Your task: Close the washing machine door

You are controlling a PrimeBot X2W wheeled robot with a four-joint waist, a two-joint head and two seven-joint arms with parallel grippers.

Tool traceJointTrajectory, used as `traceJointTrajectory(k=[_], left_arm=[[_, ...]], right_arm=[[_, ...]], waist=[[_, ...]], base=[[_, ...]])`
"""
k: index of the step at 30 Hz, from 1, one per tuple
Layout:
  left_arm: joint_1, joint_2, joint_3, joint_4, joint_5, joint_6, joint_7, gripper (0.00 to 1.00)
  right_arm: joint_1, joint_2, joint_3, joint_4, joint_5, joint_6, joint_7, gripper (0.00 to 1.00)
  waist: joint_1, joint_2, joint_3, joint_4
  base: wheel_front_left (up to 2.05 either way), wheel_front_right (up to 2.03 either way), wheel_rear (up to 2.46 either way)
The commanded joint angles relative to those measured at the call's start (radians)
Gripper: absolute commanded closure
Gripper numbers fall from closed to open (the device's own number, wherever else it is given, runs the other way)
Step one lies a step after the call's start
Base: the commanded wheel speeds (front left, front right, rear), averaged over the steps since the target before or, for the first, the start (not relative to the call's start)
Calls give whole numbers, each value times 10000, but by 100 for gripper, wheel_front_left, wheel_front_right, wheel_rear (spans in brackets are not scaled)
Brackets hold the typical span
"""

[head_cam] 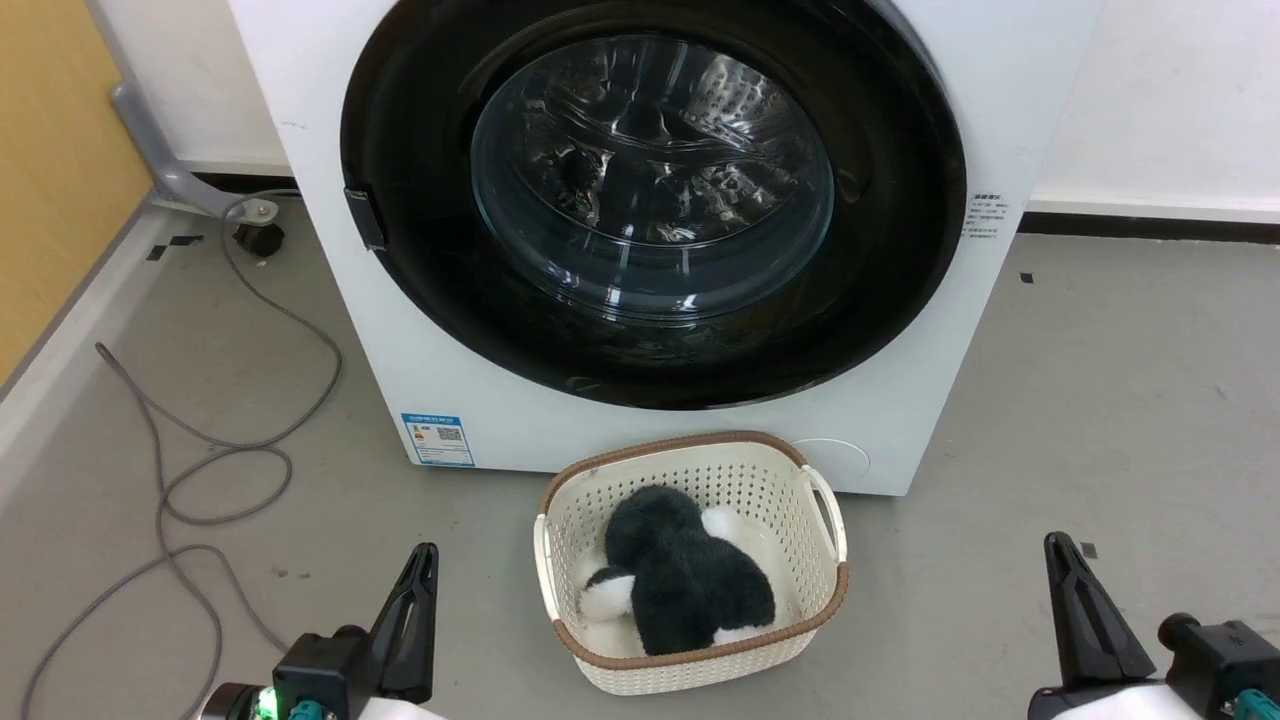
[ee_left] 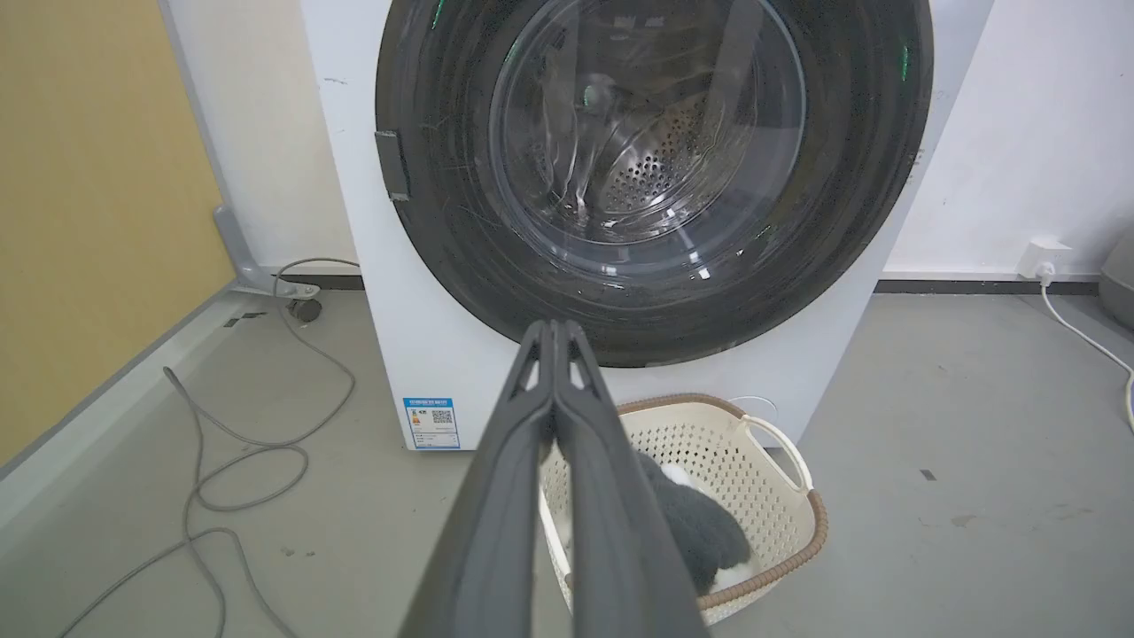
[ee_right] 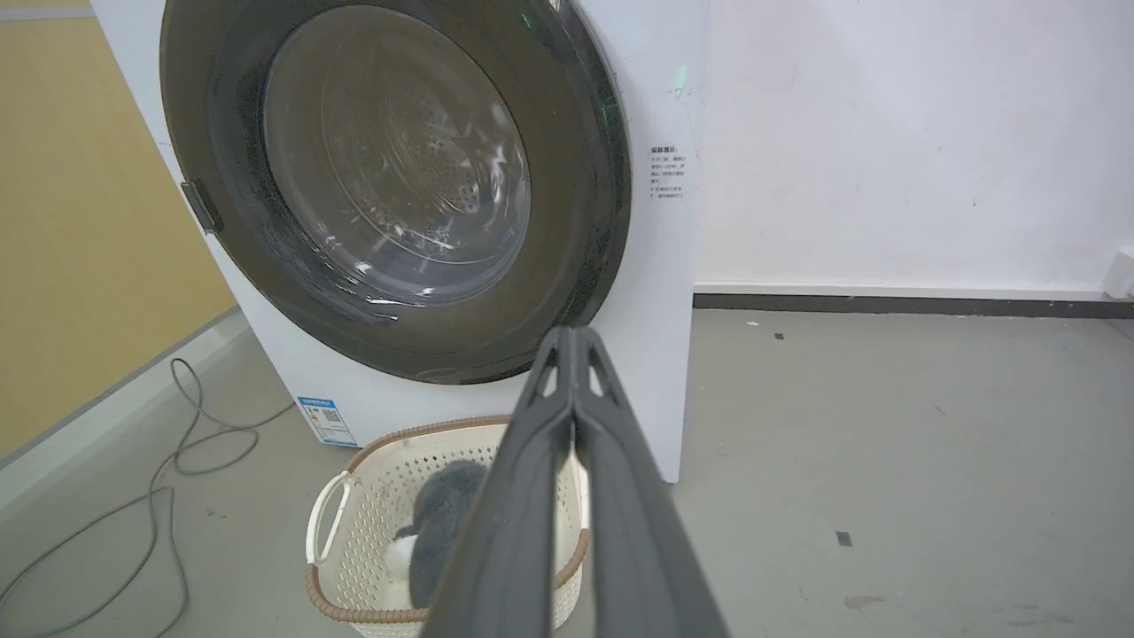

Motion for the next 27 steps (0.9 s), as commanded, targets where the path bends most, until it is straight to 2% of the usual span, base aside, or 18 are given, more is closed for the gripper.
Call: traceJointTrajectory(k=[1,27], left_arm=[[-168,3,40,-56,43,53,50,100],[-372,4,173,-198,243,224,581,100]], right_arm=[[-186,17,30,-47,-87,-2,39,100],[-436,27,185,-95,-476,-4,500,100]], waist=[[0,-1,1,-7],[0,-1,24,-144]], base=[[0,0,0],[0,0,0]])
